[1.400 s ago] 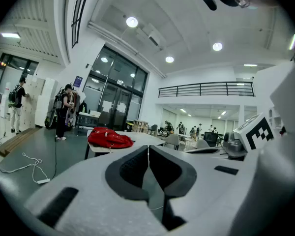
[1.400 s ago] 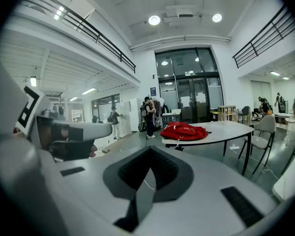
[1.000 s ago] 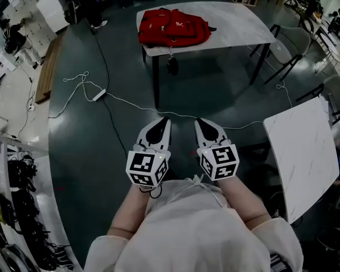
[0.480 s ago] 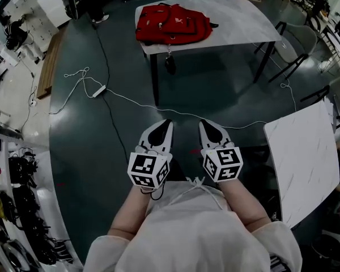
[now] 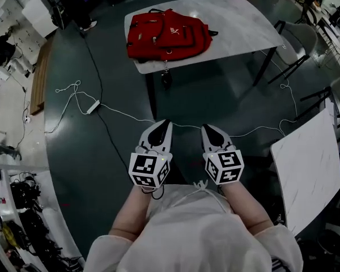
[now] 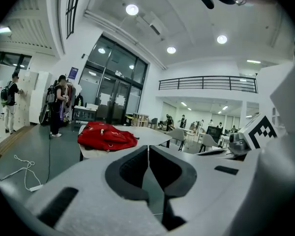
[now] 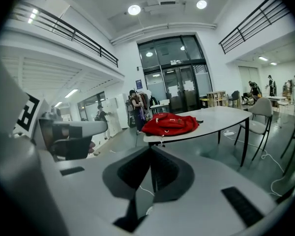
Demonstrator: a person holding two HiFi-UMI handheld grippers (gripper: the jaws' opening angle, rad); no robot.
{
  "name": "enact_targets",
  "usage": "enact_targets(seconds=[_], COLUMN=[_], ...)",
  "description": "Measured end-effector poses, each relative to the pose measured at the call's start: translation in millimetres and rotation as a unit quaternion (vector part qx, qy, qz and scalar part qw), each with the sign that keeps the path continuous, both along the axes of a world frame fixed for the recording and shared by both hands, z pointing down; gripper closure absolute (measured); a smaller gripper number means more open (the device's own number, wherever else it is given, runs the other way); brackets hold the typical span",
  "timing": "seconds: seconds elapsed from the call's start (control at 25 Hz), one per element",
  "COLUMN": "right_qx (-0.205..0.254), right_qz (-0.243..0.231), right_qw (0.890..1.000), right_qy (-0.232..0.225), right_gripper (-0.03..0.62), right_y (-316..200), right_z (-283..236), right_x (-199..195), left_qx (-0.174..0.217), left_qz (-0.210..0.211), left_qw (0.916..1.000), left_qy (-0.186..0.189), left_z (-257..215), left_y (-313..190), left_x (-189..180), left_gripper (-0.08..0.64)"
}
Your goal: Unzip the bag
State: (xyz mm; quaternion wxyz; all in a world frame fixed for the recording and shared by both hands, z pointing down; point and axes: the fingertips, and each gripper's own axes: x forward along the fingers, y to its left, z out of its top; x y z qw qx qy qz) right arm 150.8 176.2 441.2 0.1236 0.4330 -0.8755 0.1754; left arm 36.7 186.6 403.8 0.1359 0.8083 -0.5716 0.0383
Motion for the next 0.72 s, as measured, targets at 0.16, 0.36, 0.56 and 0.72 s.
enact_targets(seconds=[0.16,0.36,0.56,0.72], right_qx=[-0.012,-0.036,-0.061,-0.091], right_qz=[0.019,0.035,0.046,0.052], right_qw=[1.0,0.999,0.997,0.994], right_qy=[0.008,0.014,0.017,0.022], right_gripper=[0.563,0.565,0.565,0.565], right_y=[-61.5,-134.4,-199.0,-239.9], right_z=[-1.2,4.4,14.4,32.6], right_x=[-28.8,-74.3,-116.4,-141.9], left_qx=[-0.008,-0.029,-0.046,-0.068], left_qz=[0.016,0.032,0.047,0.058], left_qw=[0.9998,0.9989,0.9976,0.9955], left_qy=[0.01,0.019,0.02,0.031], left_z=[-4.0,2.6,13.4,30.8], left_y=[-66.6,-146.6,-214.3,-253.2], left_x=[-34.0,-81.8,-125.7,-150.0], left_gripper=[0.534,0.534,0.534,0.534])
